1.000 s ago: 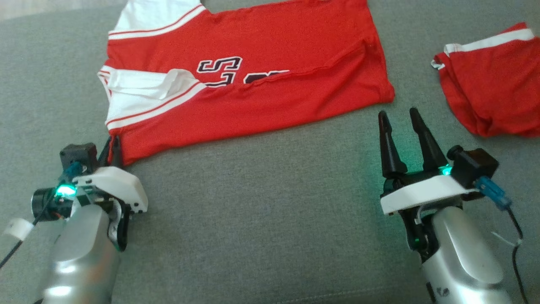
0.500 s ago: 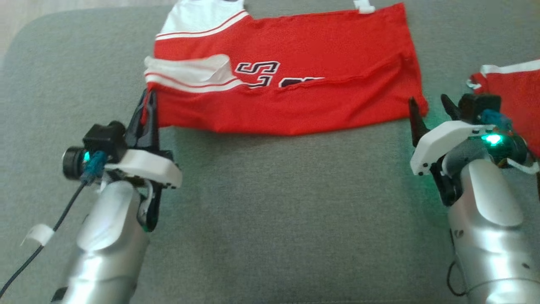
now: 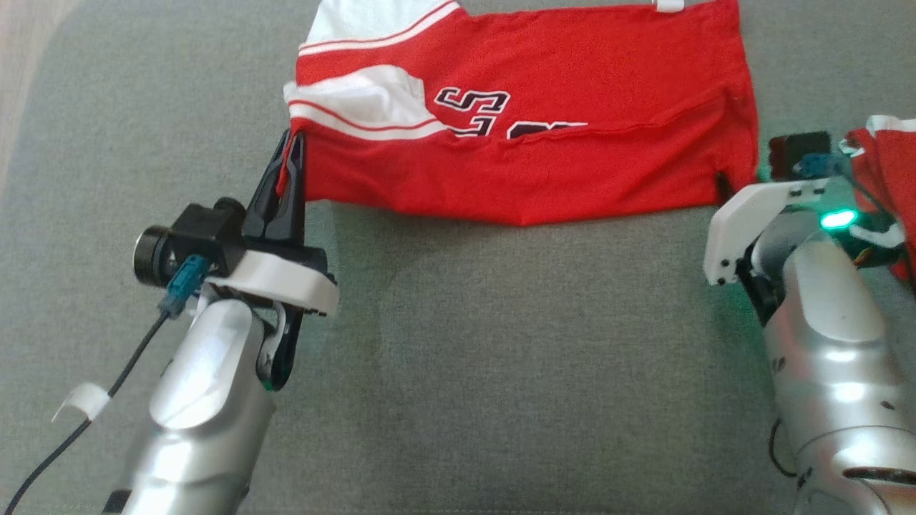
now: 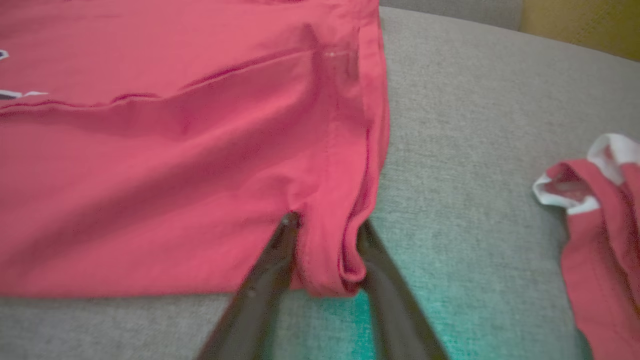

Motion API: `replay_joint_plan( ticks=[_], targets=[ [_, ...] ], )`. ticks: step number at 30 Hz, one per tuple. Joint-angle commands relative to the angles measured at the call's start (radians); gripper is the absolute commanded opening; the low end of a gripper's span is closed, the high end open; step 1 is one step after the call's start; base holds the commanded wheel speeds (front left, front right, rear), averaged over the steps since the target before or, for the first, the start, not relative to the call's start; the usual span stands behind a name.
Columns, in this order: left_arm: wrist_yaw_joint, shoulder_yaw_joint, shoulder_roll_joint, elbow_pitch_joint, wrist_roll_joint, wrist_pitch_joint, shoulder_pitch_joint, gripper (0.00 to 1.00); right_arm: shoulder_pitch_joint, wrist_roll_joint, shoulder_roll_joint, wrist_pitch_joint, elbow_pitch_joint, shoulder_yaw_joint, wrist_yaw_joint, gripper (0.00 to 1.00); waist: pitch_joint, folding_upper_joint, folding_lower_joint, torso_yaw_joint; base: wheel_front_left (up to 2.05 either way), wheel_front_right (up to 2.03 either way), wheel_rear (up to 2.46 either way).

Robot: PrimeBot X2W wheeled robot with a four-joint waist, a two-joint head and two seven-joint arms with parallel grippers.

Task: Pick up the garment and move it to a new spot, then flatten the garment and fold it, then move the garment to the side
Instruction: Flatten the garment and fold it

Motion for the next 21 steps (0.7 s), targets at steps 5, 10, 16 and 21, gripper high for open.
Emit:
replay_joint_plan(
  ticks=[5,10,16,21],
  targets=[
    [0.016,0.029,0.052,0.027,0.01,0.007,0.036,0.0,0.04,0.025,0.008,-0.067,0.026,0.038,0.004,0.0,-0.077,0.0,-0.0001,-0.029,0.0,0.0,0.0],
    [0.023,0.031,0.074,0.062,-0.008,0.03,0.131,0.0,0.112,0.111,0.008,-0.123,0.052,0.084,0.004,0.0,-0.155,0.0,-0.0001,-0.069,0.0,0.0,0.0],
    [0.039,0.028,0.087,0.036,-0.029,0.061,0.254,0.0,0.201,0.177,0.008,-0.143,0.011,0.109,0.004,0.0,-0.211,0.0,-0.0001,-0.106,0.0,0.0,0.0],
    [0.049,0.012,0.099,-0.028,-0.035,0.098,0.344,0.0,0.283,0.23,0.008,-0.113,-0.079,0.123,0.004,0.0,-0.247,0.0,-0.0001,-0.119,0.0,0.0,0.0]
  ],
)
